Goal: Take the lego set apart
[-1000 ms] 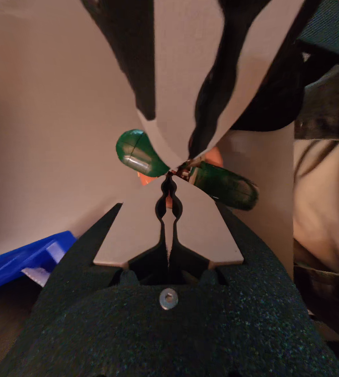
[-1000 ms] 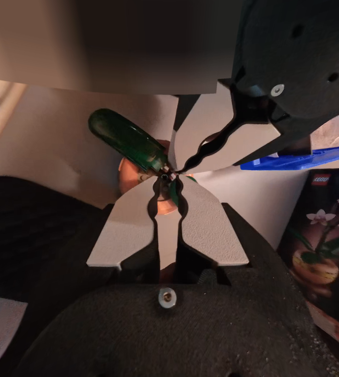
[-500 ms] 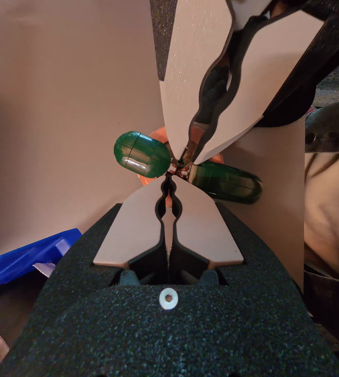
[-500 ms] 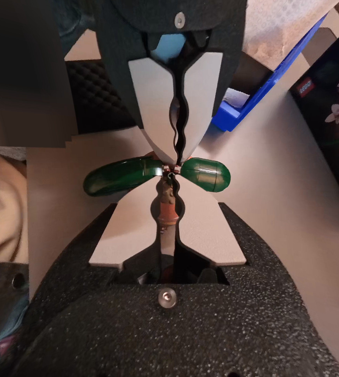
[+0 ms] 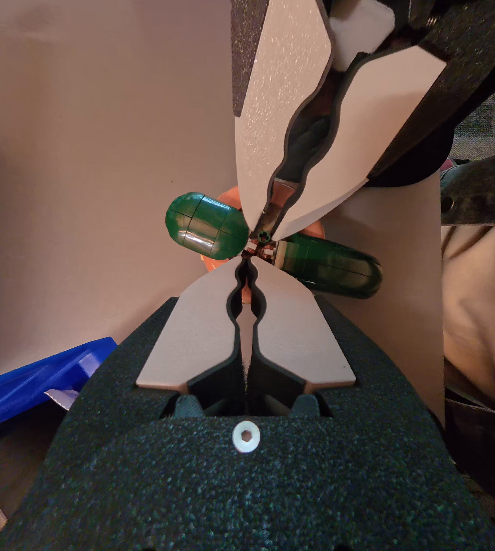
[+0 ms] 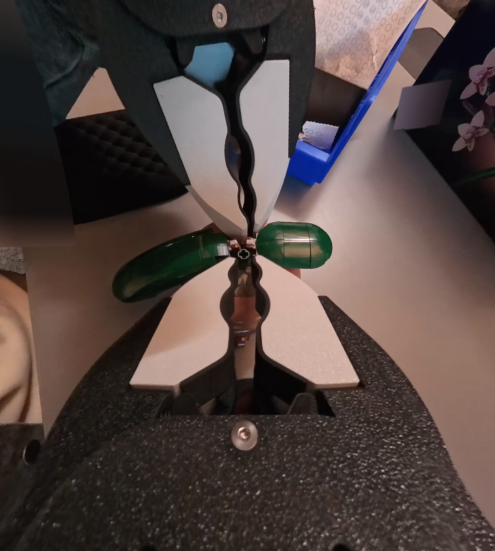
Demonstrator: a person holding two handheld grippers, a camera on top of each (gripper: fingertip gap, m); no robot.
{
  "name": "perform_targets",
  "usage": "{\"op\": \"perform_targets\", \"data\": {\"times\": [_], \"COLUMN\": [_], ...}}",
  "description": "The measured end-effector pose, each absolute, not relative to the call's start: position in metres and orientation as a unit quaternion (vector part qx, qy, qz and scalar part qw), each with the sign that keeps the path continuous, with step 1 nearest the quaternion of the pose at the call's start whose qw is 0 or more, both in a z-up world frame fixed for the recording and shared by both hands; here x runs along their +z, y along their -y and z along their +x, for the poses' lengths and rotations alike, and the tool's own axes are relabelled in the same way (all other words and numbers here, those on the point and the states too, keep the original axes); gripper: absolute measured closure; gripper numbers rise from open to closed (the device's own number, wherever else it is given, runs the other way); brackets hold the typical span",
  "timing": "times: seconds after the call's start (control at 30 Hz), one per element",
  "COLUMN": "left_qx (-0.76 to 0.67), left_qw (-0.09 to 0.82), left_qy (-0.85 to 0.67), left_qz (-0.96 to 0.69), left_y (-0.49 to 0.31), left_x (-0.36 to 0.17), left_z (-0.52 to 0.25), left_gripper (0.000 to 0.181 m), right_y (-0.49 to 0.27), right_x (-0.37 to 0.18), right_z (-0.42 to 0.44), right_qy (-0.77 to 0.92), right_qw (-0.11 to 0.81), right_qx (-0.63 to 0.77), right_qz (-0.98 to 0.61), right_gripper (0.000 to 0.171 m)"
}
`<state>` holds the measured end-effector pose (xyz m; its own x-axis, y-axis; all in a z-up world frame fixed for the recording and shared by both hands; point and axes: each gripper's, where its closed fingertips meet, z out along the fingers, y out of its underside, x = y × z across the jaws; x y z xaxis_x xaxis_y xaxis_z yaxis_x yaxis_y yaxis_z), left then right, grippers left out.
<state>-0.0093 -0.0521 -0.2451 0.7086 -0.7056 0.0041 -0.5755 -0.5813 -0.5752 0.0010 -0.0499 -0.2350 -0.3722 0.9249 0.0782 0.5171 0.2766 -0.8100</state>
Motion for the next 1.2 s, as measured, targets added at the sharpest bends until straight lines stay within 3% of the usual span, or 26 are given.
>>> {"op": "perform_targets", "data": {"times": [0.6, 0.63, 0.7, 0.73, 0.77, 0.83, 0.93, 1.03, 1.1, 1.13, 1.17, 1.2], "left_qx": [-0.12, -0.12, -0.123, -0.126, -0.13, -0.137, -0.139, -0.143, -0.148, -0.153, -0.157, -0.161], "left_qw": [0.275, 0.276, 0.277, 0.277, 0.278, 0.282, 0.29, 0.296, 0.301, 0.303, 0.305, 0.308], "left_qy": [-0.375, -0.375, -0.375, -0.374, -0.372, -0.365, -0.358, -0.354, -0.352, -0.352, -0.351, -0.351], "left_qz": [-0.877, -0.877, -0.876, -0.876, -0.876, -0.876, -0.877, -0.876, -0.874, -0.872, -0.871, -0.87], "left_y": [0.052, 0.052, 0.052, 0.052, 0.052, 0.052, 0.051, 0.051, 0.052, 0.052, 0.052, 0.052], "left_x": [-0.246, -0.246, -0.245, -0.245, -0.245, -0.245, -0.245, -0.245, -0.245, -0.245, -0.245, -0.245], "left_z": [-0.008, -0.008, -0.008, -0.008, -0.008, -0.008, -0.008, -0.007, -0.007, -0.007, -0.007, -0.006], "left_gripper": [0.181, 0.181, 0.181, 0.181, 0.181, 0.181, 0.181, 0.181, 0.181, 0.181, 0.181, 0.181], "right_y": [0.048, 0.051, 0.051, 0.05, 0.053, 0.058, 0.05, 0.057, 0.06, 0.061, 0.066, 0.072], "right_x": [-0.22, -0.22, -0.219, -0.217, -0.212, -0.203, -0.21, -0.208, -0.205, -0.204, -0.199, -0.192], "right_z": [-0.002, 0.0, 0.004, 0.006, 0.01, 0.012, 0.007, 0.003, -0.001, -0.001, 0.0, 0.003], "right_qy": [0.7, 0.714, 0.761, 0.794, 0.828, 0.888, 0.939, 0.94, 0.923, 0.909, 0.885, 0.851], "right_qw": [0.369, 0.365, 0.342, 0.321, 0.292, 0.248, 0.185, 0.183, 0.195, 0.2, 0.213, 0.234], "right_qx": [0.415, 0.414, 0.383, 0.36, 0.344, 0.306, 0.234, 0.252, 0.281, 0.306, 0.352, 0.408], "right_qz": [-0.448, -0.431, -0.397, -0.372, -0.333, -0.237, -0.172, -0.142, -0.178, -0.2, -0.218, -0.232], "right_gripper": [0.171, 0.171, 0.148, 0.148, 0.15, 0.171, 0.171, 0.171, 0.138, 0.138, 0.143, 0.167]}}
